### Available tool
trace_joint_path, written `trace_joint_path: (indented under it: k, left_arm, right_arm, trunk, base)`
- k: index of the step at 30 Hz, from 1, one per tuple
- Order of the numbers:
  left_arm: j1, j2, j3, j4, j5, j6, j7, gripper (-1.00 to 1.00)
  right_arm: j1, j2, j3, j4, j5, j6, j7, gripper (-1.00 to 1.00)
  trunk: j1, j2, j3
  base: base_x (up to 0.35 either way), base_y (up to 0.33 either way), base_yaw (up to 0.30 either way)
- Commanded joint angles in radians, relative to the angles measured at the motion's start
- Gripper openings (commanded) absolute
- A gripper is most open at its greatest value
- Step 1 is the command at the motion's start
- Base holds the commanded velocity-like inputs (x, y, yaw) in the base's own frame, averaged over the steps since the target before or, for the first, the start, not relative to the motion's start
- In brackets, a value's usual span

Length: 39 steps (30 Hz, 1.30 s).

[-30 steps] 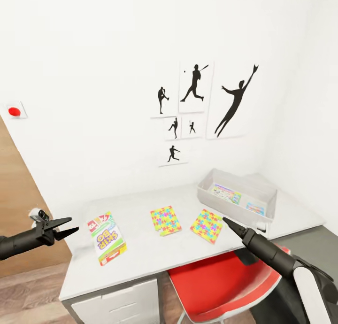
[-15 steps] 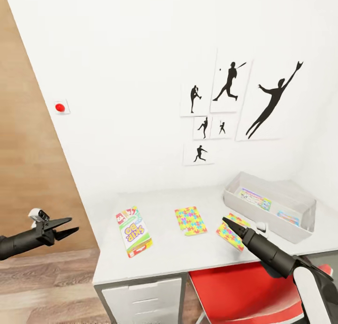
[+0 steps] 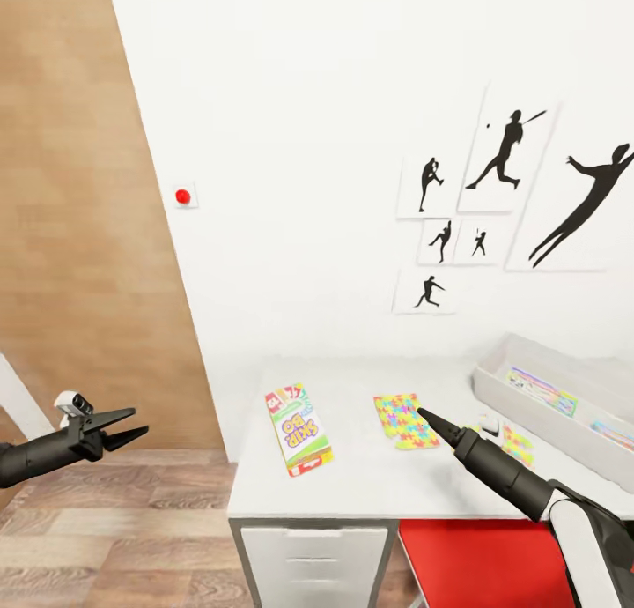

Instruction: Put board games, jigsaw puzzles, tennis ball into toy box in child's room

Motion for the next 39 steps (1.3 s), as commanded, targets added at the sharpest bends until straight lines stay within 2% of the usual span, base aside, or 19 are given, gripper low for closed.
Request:
trace_joint_path:
  k: [1, 22, 29, 39]
  left_arm:
    - [-0.001, 0.000, -0.001, 0.000, 0.000, 0.011, -0.004, 1.00]
    - [-0.001, -0.002, -0.001, 0.000, -0.001, 0.010, -0.004, 1.00]
    - [-0.001, -0.003, -0.001, 0.000, -0.001, 0.009, -0.004, 1.00]
    - [-0.001, -0.002, -0.001, 0.000, 0.000, 0.009, -0.004, 1.00]
  right_arm:
    - [-0.001, 0.000, -0.001, -0.001, -0.001, 0.006, 0.002, 1.00]
    - [-0.001, 0.000, -0.007, -0.001, 0.000, 0.005, 0.012, 1.00]
    - [-0.001, 0.001, -0.005, -0.001, 0.000, 0.005, 0.014, 1.00]
    - [-0.001, 0.001, -0.006, -0.001, 0.000, 0.005, 0.014, 1.00]
  trunk:
    - [0.001, -0.002, -0.003]
    - [0.001, -0.002, -0.013]
    - [0.001, -0.002, -0.013]
    - [0.001, -0.002, -0.013]
  base:
    - [0.119, 0.261, 0.269]
    - [0.189, 0.261, 0.252]
    - [0.168, 0.109, 0.044]
    - [0.018, 0.006, 0.002]
